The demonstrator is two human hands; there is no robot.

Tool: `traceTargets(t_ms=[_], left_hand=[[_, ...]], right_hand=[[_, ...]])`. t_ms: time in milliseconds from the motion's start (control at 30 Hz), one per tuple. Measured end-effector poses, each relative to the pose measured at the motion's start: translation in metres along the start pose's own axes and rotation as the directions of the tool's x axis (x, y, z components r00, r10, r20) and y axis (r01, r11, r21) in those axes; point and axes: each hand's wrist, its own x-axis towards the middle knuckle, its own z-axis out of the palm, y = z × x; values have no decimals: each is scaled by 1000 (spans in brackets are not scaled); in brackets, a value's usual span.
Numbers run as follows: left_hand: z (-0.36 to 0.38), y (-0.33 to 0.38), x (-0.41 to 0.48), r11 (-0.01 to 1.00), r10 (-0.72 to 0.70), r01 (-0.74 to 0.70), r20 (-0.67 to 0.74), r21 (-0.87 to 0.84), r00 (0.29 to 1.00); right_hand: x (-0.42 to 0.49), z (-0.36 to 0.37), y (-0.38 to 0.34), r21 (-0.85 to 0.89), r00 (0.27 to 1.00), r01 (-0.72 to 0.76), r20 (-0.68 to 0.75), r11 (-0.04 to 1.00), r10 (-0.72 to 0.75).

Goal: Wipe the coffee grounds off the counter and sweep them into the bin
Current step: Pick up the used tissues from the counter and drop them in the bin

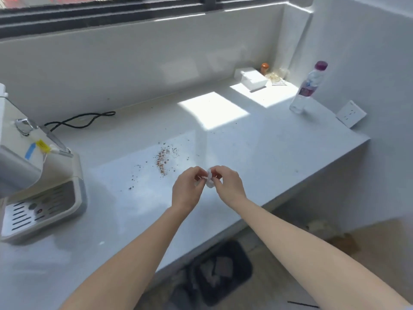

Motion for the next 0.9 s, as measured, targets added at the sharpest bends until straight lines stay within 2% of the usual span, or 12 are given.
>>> traceTargets(t_ms=[133,233,367,533,700,900], left_hand=[[38,15,-48,999,43,-42,80,-23,996],[63,16,-83,999,21,-16,154,-36,988],[93,-1,-123,1000,-1,-4,232,22,973],[128,-47,-165,990,-104,57,378,132,920],[155,-106,-177,964,-175,37,526,264,832],[176,-145,-164,952,-257,106,560,287,787]], right_hand=[[-58,-19,32,-19,997,-69,-20,997,69],[-98,-21,56,-33,991,-119,-63,992,117],[-149,-4,89,-9,974,-205,-97,979,203],[-196,38,135,41,936,-348,-47,937,349],[-218,90,179,71,886,-464,29,883,463],[-200,126,212,79,859,-513,46,855,511]])
